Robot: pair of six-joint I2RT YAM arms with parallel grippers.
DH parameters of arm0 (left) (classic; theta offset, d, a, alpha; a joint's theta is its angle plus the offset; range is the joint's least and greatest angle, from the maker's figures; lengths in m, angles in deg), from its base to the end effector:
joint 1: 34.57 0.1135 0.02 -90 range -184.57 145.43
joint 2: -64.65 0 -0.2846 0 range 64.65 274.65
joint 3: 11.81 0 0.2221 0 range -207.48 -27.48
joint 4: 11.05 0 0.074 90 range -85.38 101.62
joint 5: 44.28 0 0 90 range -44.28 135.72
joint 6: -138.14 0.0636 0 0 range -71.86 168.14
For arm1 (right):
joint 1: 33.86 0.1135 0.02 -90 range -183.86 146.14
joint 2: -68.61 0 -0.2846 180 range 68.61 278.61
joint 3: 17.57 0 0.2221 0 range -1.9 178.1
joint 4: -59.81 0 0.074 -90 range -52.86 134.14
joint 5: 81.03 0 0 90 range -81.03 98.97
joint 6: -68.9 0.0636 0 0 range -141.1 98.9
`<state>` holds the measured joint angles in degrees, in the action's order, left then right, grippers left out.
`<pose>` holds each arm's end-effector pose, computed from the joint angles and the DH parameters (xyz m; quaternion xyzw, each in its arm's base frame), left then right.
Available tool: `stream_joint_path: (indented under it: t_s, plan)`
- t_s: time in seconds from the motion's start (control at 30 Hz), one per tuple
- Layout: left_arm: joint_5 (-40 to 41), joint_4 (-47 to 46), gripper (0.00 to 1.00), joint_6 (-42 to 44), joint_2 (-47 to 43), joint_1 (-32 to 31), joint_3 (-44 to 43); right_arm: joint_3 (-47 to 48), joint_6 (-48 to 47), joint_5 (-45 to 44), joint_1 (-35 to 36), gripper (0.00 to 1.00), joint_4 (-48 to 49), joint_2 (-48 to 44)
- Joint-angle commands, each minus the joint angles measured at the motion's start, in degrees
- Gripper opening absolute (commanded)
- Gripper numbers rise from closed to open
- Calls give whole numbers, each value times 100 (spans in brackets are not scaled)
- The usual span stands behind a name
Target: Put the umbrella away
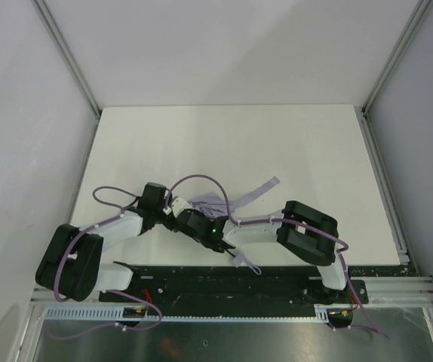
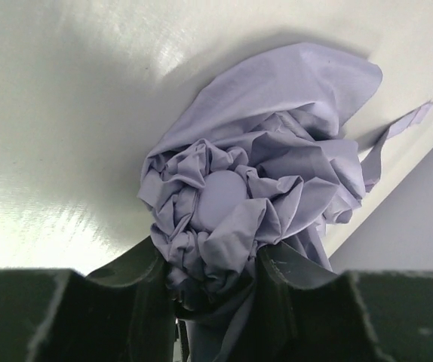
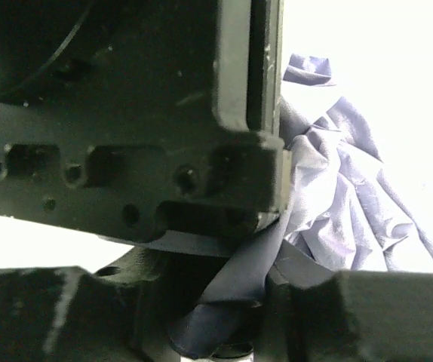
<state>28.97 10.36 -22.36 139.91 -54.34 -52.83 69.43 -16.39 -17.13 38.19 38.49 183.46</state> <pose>0.1889 -0.0874 0.1524 -0.3661 0.8725 -0.3052 0.1075 0.1566 0.3926 0.1688 -0.4406 0.8035 0.0451 0.3978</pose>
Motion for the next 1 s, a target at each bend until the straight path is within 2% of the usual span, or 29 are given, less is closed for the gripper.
stream_joint_path:
  t_s: [0.0, 0.13, 0.2, 0.37, 0.57, 0.8, 0.97]
  plan:
    - [747, 1228, 35, 127, -133, -40, -2, -682, 605, 939, -326, 1, -354, 665]
    - [777, 1227, 86, 603, -354, 206, -371, -1483, 935, 2870, -863, 0, 594, 588]
    - [724, 1223, 96, 848, -515, 352, -506, -1783, 1030, 3643, -1078, 0, 1014, 612]
    - [652, 1211, 99, 1243, -1014, 486, -701, -2124, 1441, 4744, -1501, 0, 1671, 848]
    - [462, 1099, 99, 1035, -1643, 494, -263, -2302, 2145, 5634, -1985, 0, 2378, 1154]
    - [454, 949, 99, 755, -2196, 514, 238, -2313, 2433, 5593, -2039, 0, 2468, 1118]
    - [373, 618, 97, 232, -2044, 511, 520, -2315, 2401, 5598, -2041, 0, 2388, 1080]
